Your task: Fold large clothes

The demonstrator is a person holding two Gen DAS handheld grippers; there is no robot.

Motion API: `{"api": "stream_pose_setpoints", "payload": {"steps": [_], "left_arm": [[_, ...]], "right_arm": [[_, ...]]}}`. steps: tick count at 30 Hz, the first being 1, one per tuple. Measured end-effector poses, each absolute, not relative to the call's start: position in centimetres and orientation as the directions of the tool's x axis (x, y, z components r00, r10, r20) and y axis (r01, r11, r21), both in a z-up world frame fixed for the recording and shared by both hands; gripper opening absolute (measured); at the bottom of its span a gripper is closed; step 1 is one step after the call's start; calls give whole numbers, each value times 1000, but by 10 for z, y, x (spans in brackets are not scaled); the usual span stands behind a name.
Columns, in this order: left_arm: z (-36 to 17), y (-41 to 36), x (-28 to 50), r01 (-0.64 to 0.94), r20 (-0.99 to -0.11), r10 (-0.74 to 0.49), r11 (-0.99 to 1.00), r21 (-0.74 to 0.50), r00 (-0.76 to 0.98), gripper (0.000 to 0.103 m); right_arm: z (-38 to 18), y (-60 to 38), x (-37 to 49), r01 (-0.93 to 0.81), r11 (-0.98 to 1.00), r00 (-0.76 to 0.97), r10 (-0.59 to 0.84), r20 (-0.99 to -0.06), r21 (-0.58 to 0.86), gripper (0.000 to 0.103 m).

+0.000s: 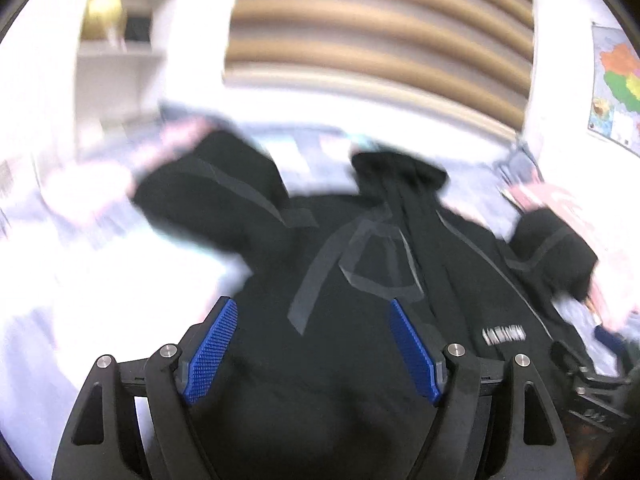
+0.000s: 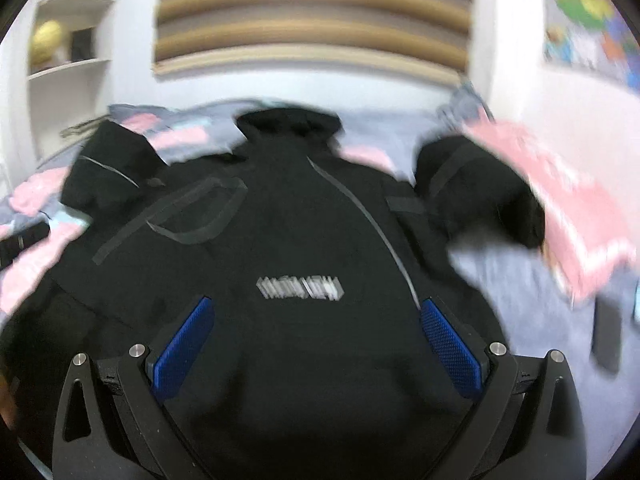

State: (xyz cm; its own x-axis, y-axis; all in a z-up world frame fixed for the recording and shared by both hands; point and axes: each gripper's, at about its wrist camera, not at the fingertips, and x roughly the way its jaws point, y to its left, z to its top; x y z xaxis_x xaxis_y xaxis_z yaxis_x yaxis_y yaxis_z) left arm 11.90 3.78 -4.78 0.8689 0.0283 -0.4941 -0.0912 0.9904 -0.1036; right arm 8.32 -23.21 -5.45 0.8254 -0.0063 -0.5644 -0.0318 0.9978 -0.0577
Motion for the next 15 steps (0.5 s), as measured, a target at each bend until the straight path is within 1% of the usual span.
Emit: {"api": "stream_pose_setpoints", "payload": {"steps": [2, 4, 5, 7, 9, 11, 12, 13, 15], "left_arm": [[-24, 65, 124, -114, -449, 68, 990, -77, 891, 79], [-14, 97, 133, -143, -446, 86, 985, -96, 891, 79], [-13, 118, 140, -152, -462, 79, 981, -124, 883, 79], [-17, 154, 156, -167, -516, 57, 972, -168, 854, 79], [-26, 192, 176, -194, -555, 41, 956, -220, 831, 79], [-38, 237, 198, -242, -554, 48, 928, -284, 831, 79], [-45, 260, 211, -259, -560, 37, 910, -323, 828, 79], [-50, 277, 220, -271, -563, 28, 896, -353, 826, 79], [-64, 307, 248, -277, -564, -20, 856, -436, 825, 79]], "right_arm": [[-40, -223, 98, -95, 995, 821, 79, -565, 2, 103], [-37, -217, 120, -132, 989, 811, 148, -566, 71, 103], [-43, -214, 134, -123, 989, 807, 145, -572, 77, 103], [-67, -212, 161, -94, 993, 794, 116, -596, 68, 103], [-101, -212, 181, -96, 990, 763, 141, -631, 106, 103], [-134, -218, 195, -81, 985, 714, 163, -681, 151, 103], [-155, -221, 202, -61, 984, 673, 166, -721, 169, 103], [-161, -222, 207, -51, 981, 651, 174, -739, 185, 103], [-158, -226, 208, -62, 976, 667, 195, -719, 207, 103]]}}
